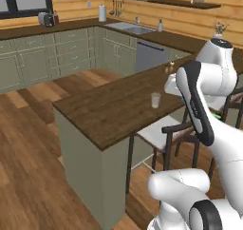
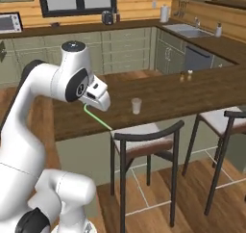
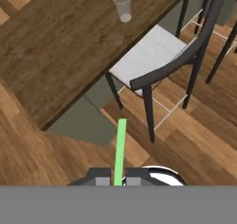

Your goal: Take a straw from the drawer in front and place it inside the glass cup on the dining counter.

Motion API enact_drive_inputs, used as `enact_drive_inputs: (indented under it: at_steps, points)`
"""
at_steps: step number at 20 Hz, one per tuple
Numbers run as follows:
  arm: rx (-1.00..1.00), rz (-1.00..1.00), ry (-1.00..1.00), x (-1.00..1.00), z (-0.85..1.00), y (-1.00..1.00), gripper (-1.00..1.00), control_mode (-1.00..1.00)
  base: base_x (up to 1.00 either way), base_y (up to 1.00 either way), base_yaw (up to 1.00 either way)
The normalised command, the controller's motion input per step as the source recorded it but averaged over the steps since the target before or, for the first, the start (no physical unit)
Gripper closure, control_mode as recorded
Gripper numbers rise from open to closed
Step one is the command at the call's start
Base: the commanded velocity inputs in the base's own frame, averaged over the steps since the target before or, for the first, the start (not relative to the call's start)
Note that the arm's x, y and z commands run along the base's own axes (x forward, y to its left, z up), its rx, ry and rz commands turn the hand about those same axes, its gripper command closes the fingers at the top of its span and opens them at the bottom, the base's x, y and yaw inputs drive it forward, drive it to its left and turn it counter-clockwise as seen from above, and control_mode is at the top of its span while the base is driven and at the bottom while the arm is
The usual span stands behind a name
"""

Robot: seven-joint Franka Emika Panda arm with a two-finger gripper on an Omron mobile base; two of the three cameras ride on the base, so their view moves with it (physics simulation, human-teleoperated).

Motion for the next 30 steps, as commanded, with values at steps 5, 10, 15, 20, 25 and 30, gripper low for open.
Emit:
enact_drive_inputs:
  at_steps: [5,10,15,20,25,30]
  points:
    - [0.00,0.00,0.00,0.00,0.00,0.00,1.00,1.00,0.04,-1.00,0.45]
    - [0.00,0.00,0.00,0.00,0.00,0.00,1.00,1.00,0.00,-1.00,0.43]
    - [0.00,0.00,0.00,0.00,0.00,0.00,1.00,1.00,0.15,-0.87,0.46]
    - [0.00,0.00,0.00,0.00,0.00,0.00,1.00,1.00,0.63,-0.51,0.40]
    - [0.00,0.00,0.00,0.00,0.00,0.00,1.00,1.00,1.00,-0.02,0.21]
    - [0.10,0.08,0.02,0.23,0.12,0.00,1.00,-1.00,0.59,0.00,0.11]
